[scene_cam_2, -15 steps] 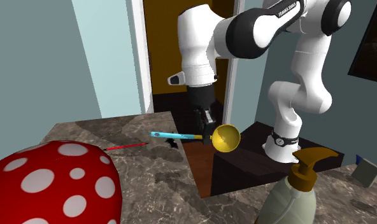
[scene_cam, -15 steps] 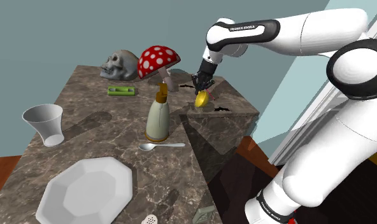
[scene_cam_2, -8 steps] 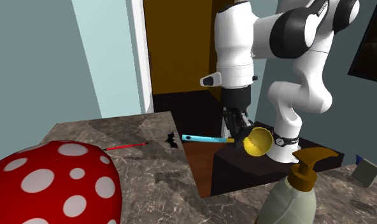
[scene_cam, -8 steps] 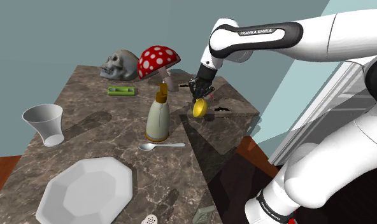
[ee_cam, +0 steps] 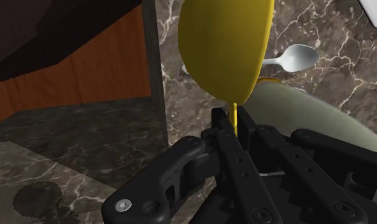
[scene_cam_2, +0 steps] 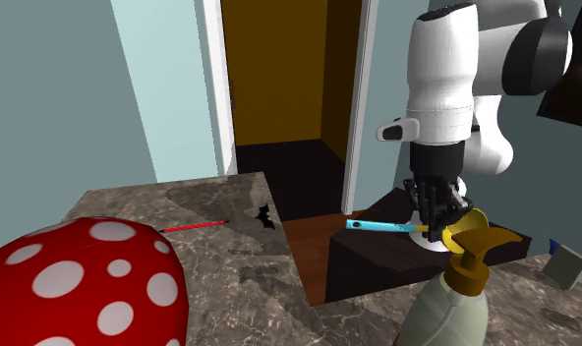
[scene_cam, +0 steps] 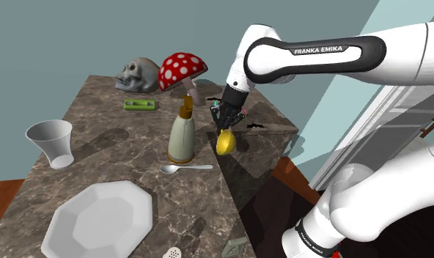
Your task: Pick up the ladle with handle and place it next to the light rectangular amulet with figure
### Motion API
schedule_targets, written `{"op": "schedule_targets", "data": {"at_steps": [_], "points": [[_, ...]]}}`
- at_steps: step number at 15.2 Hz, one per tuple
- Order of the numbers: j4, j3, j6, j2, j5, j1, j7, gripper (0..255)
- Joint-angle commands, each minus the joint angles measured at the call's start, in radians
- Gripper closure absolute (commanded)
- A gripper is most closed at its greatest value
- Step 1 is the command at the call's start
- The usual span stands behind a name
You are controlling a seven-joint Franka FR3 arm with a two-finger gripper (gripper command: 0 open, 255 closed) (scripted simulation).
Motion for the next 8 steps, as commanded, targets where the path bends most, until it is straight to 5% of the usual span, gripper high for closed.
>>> {"op": "schedule_targets", "data": {"at_steps": [1,8], "points": [[-0.030,0.032,0.002,-0.036,0.013,0.019,0.044,255],[-0.103,0.156,0.018,-0.128,0.077,0.097,0.204,255]]}}
